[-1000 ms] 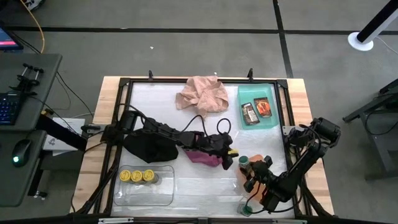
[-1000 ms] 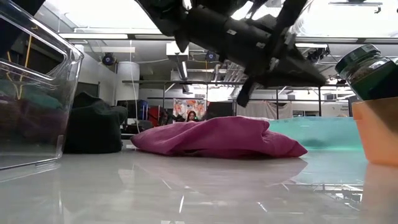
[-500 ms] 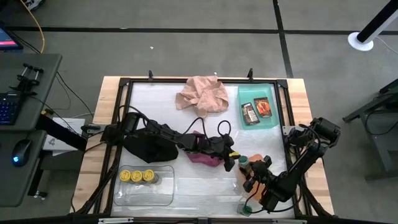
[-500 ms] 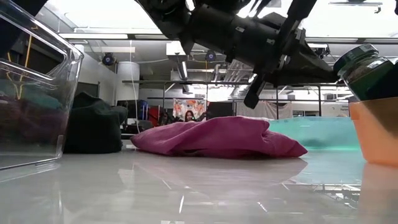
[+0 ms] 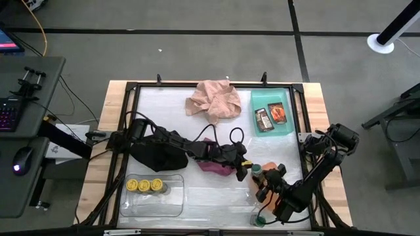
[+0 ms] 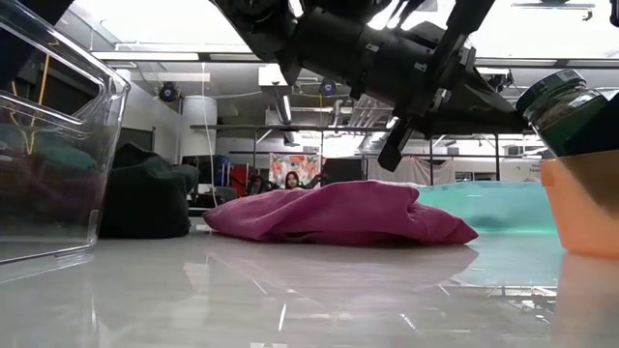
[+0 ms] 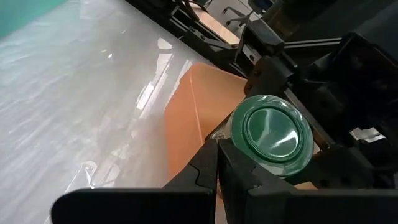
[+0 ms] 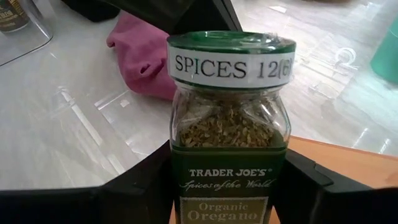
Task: Sort spices by type
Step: Put the top green seasoning bottle into the orange bin
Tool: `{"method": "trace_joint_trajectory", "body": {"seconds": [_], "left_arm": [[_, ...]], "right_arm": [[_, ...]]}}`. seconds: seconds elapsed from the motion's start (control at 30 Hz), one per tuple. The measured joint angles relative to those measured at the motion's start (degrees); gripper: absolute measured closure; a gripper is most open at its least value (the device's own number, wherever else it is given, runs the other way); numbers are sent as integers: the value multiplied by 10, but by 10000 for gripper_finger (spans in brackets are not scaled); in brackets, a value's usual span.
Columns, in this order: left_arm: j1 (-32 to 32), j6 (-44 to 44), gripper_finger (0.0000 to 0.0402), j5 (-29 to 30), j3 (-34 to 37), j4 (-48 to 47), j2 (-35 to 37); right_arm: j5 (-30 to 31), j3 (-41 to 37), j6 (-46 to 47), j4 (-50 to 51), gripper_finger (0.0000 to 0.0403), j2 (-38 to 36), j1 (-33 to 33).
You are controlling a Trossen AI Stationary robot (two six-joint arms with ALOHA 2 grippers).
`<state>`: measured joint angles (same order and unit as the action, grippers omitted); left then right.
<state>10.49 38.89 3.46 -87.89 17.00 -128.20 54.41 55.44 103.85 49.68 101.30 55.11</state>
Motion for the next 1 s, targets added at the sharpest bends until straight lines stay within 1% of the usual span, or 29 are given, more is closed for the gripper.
{"method": "trace_joint_trajectory", "body": {"seconds": [0.13, 0.23, 0.5, 0.6, 0.67, 0.87, 1.0], "left_arm": [[5, 0, 401, -5, 0, 5, 0], [9, 0, 401, -5, 0, 13, 0], [11, -3, 401, -4, 0, 12, 0], [-3, -19, 401, -19, 1, -3, 8], [-24, -30, 401, -28, 1, -20, 27], [-95, -120, 401, -30, 0, -163, 117], [-133, -188, 401, -30, 1, -233, 181]], "right_arm": [[-2, 0, 0, 0, 137, 0, 0], [-1, 0, 0, 2, 119, 0, 0], [-4, 0, -6, 2, 125, 0, 0], [-4, 0, -14, 13, 125, -9, 0], [-4, 6, -15, 44, 125, -26, 0], [-4, 38, -18, 153, 124, -97, 5], [-7, 56, -50, 188, 124, -154, 7]]}}
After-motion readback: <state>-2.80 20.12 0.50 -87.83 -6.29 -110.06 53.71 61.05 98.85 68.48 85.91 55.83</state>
